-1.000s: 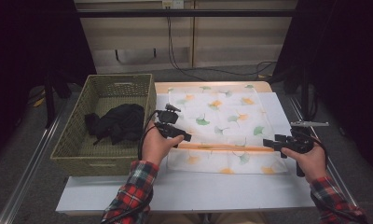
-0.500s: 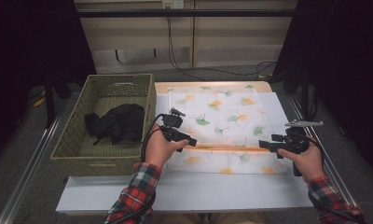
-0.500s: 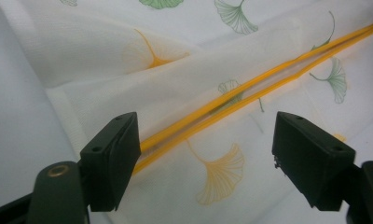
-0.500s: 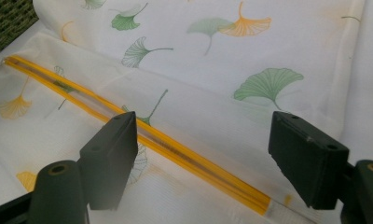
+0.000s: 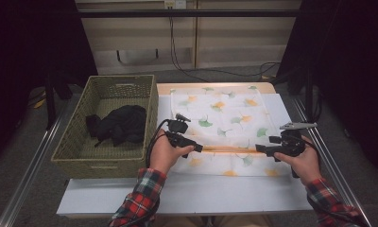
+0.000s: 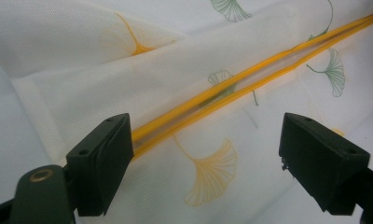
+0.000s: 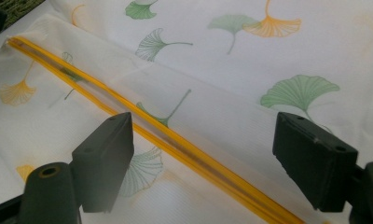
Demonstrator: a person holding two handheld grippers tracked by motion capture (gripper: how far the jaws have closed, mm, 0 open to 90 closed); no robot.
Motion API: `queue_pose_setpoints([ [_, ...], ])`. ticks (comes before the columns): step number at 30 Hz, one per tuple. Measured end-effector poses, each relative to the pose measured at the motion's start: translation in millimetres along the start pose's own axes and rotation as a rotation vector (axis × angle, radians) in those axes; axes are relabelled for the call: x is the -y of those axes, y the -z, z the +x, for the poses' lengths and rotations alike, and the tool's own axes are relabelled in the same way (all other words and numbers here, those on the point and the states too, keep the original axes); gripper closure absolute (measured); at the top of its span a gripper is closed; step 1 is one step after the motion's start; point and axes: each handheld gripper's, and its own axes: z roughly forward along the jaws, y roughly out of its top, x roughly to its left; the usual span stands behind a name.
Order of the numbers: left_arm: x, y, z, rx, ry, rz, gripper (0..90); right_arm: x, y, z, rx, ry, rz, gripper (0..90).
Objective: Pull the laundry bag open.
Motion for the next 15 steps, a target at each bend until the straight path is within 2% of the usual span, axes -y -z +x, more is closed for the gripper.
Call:
queue_pose_setpoints([
  [2, 0.6, -0.3, 1.8, -0.004, -0.012, 0.013, 14.6, -1.0, -2.6, 2.7, -0.001, 0.006, 0.005, 20.2],
  [4, 0.6, -0.4, 2.2, 0.001, 0.005, -0.005, 14.2, -2.2, -5.8, 5.2, -0.008, 0.008, 0.006, 20.3],
  [7, 1.4, -0.8, 2.8, -0.006, -0.022, 0.002, 11.0, -4.3, -9.9, 8.7, -0.018, 0.022, 0.015, 21.4],
  [10, 2.1, -2.1, 0.5, 0.013, -0.026, 0.003, 9.2, -6.7, -14.6, 13.6, -0.034, 0.033, 0.023, 23.0],
  [14, 2.5, -2.5, 0.6, 0.010, -0.040, 0.006, 7.2, -10.2, -22.2, 22.9, -0.057, 0.065, 0.018, 27.1],
  [15, 3.0, -1.9, 0.9, 0.013, -0.044, 0.011, 7.0, -10.5, -22.9, 25.1, -0.059, 0.058, 0.025, 27.7],
])
